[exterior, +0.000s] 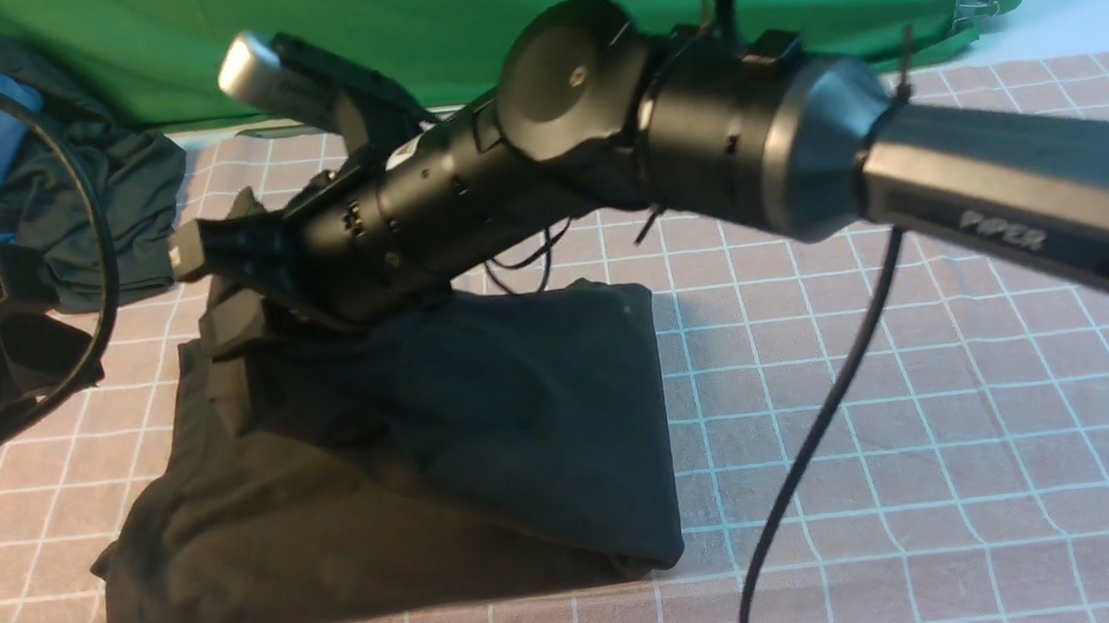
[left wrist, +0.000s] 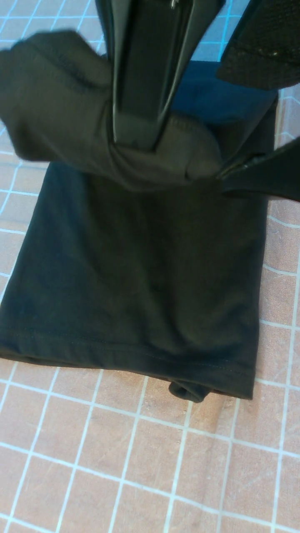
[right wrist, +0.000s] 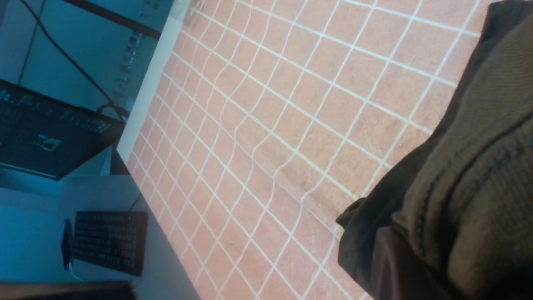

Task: Fold a long-sleeved shirt over a pink coffee tablecloth.

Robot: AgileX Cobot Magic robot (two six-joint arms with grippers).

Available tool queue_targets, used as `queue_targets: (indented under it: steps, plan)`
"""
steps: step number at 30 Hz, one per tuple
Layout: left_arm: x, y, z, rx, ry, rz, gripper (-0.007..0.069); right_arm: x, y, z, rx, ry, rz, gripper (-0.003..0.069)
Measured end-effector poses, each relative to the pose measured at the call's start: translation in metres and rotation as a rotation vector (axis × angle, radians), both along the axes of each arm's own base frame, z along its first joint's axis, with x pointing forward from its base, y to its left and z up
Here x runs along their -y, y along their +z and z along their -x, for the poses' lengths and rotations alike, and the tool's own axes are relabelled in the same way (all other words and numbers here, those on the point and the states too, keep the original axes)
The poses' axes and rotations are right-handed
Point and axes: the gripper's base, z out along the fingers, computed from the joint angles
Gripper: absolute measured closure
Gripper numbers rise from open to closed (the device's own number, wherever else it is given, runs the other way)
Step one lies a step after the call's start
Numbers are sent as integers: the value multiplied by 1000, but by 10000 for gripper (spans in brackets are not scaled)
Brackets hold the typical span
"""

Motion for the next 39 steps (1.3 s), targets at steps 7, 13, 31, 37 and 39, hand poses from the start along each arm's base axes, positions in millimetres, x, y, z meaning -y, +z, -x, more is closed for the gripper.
queue_targets:
  steps: [7, 13, 31, 37, 39]
  plan:
    - [0, 0, 0, 1, 0, 0, 307, -14, -35, -5, -60, -37, 14, 556]
    - [0, 0, 0, 2, 1, 0, 307, -22, -44, -2, -63, -53, 10, 522]
    - [4, -1, -4, -11, 7, 66, 362, 62, 28, -30, 124, 192, 185, 533]
    - [15, -21, -39, -86, -75, 181, 566, 145, 100, -27, 293, 154, 441, 617]
    - [21, -34, -56, -114, -102, 188, 600, 171, 117, -23, 340, 97, 515, 617]
